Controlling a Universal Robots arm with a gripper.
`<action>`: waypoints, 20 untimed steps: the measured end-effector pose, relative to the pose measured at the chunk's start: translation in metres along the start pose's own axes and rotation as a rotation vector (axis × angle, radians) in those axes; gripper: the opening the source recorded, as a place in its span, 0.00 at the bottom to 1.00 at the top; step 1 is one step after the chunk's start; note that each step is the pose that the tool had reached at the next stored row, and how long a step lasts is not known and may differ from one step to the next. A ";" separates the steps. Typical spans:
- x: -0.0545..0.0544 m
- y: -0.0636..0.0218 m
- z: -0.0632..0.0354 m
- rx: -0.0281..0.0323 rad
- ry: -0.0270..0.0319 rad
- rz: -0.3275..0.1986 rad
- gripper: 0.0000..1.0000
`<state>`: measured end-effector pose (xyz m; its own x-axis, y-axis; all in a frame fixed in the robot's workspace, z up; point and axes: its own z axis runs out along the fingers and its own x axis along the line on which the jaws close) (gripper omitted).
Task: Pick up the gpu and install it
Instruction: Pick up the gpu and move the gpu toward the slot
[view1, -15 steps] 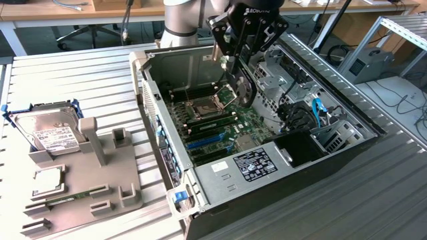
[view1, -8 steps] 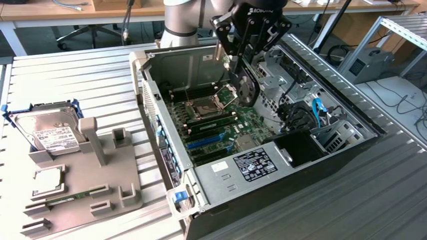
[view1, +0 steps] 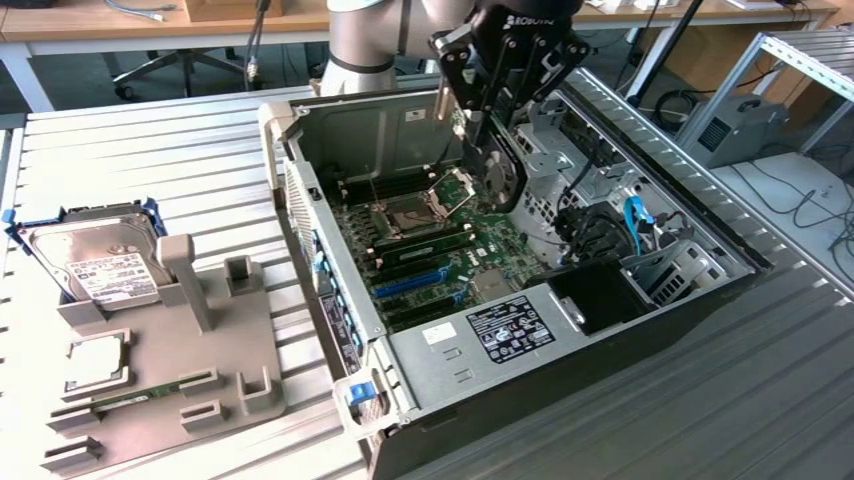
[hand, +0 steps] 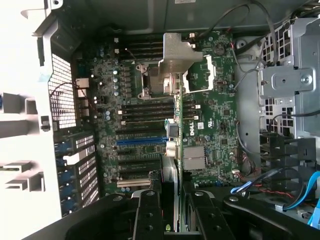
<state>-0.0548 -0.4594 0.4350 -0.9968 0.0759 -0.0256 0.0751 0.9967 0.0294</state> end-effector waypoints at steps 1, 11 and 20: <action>-0.001 0.0001 0.0000 0.0000 0.0000 0.000 0.26; -0.009 0.0007 0.0003 0.0000 0.0000 0.000 0.26; -0.017 0.0012 0.0005 0.0000 0.0000 0.000 0.26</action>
<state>-0.0381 -0.4594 0.4350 -0.9968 0.0759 -0.0256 0.0751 0.9967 0.0294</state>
